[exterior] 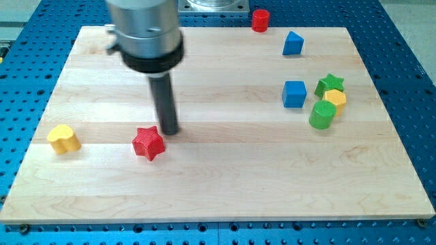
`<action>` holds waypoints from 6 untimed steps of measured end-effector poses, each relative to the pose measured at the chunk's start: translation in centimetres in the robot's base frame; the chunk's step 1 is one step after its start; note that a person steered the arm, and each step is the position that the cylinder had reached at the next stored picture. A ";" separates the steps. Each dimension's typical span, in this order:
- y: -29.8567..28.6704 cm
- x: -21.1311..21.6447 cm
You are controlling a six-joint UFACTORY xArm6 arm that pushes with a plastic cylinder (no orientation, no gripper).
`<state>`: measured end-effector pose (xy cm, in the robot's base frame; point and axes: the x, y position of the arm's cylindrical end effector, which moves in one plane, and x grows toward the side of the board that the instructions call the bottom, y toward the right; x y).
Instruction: Push the red star into the yellow hexagon
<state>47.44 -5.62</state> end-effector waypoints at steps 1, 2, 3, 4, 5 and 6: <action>-3.2 0.0; -10.6 0.5; -8.8 6.2; 0.3 2.6; 7.6 -1.4; 14.0 -4.1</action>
